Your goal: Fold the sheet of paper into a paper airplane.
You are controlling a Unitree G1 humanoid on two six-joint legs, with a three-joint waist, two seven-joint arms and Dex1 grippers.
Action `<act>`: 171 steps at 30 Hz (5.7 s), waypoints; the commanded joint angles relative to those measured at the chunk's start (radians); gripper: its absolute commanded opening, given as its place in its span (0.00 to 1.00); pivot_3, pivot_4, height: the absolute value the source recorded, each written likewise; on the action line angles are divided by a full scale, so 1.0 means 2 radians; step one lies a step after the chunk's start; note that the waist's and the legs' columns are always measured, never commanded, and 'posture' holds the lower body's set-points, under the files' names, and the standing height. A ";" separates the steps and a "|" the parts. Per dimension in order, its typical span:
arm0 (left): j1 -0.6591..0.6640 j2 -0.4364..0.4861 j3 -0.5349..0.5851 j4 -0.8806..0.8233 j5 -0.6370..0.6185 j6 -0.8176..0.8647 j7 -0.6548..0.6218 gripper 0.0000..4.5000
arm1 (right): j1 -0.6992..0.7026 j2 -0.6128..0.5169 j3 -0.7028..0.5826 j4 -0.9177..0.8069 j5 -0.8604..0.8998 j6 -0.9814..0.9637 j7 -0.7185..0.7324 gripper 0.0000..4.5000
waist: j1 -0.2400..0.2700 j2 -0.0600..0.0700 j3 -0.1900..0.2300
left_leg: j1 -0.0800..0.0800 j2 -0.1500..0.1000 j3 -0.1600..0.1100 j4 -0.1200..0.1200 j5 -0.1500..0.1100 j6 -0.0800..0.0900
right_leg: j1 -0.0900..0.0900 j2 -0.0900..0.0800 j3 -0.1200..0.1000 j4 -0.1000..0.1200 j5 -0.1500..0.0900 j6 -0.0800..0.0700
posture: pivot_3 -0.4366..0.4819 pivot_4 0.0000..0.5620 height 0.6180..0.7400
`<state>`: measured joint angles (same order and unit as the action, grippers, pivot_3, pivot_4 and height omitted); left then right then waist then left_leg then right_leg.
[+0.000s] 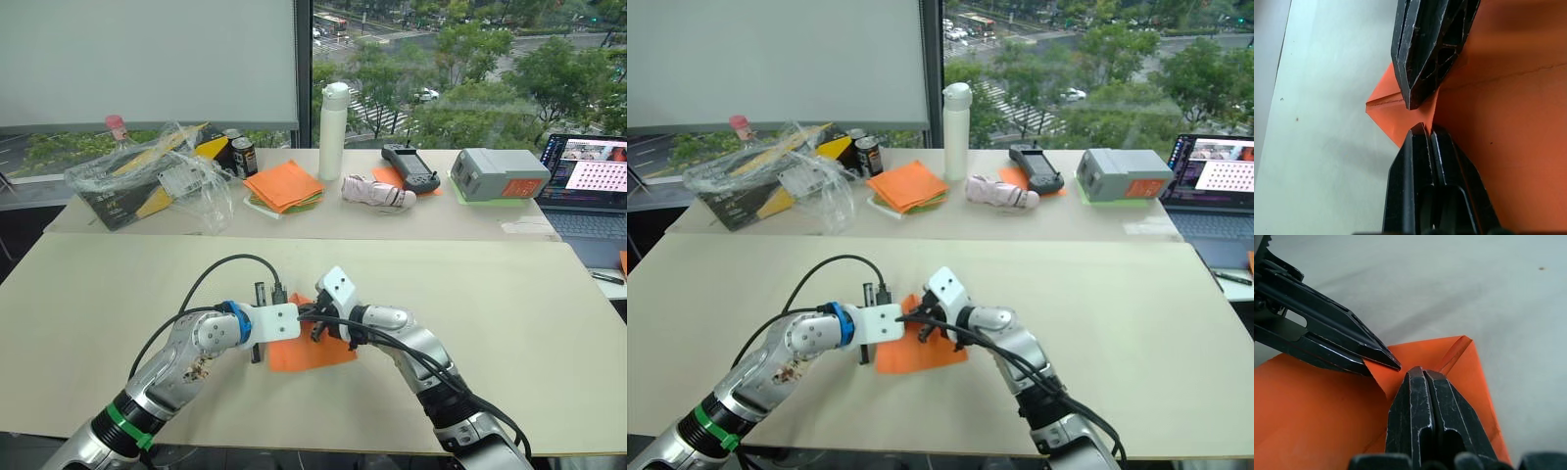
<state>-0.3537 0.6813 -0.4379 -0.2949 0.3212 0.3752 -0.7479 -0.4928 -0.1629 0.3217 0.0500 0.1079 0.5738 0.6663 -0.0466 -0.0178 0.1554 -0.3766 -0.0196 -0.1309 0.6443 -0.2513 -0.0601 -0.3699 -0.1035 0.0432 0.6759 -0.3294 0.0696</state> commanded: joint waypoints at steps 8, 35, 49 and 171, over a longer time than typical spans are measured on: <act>0.007 -0.010 0.015 0.002 0.000 0.009 -0.013 0.22 | -0.002 0.000 0.017 -0.010 -0.004 -0.013 0.009 0.00 | 0.000 0.000 0.000 | 0.000 0.000 0.000 0.000 0.000 0.000 | 0.000 0.000 0.000 0.000 0.000 0.000 | 0.48 0.27 1.00; 0.110 0.021 0.220 -0.149 -0.274 0.233 -0.121 0.00 | 0.000 -0.001 0.022 -0.006 -0.007 -0.014 0.005 0.00 | -0.010 0.000 0.000 | 0.000 0.001 0.000 0.000 0.000 0.000 | 0.000 0.001 0.000 0.001 0.000 0.000 | 0.48 0.27 1.00; 0.032 -0.147 0.391 -0.058 -0.457 0.442 0.033 0.00 | -0.001 -0.005 0.022 -0.006 -0.007 -0.013 0.006 0.00 | -0.011 0.000 0.000 | 0.000 0.001 0.000 0.000 0.000 0.000 | 0.000 0.001 0.000 0.001 0.000 0.000 | 0.48 0.27 1.00; 0.117 -0.178 0.316 0.026 -0.489 0.374 0.200 0.00 | -0.041 0.038 0.037 0.006 -0.039 0.020 -0.014 0.00 | -0.004 0.000 0.000 | 0.002 0.001 0.000 -0.001 0.000 0.000 | 0.001 0.001 0.001 0.000 0.000 0.000 | 0.48 0.27 1.00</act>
<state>-0.1426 0.3249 0.2140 -0.3004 -0.6976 1.1084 -0.3953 -0.5721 -0.1014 0.4160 0.0892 0.0061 0.6036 0.6371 -0.0555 -0.0176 0.1549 -0.3721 -0.0176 -0.1315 0.6415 -0.2510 -0.0608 -0.3686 -0.1020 0.0451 0.6751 -0.3294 0.0694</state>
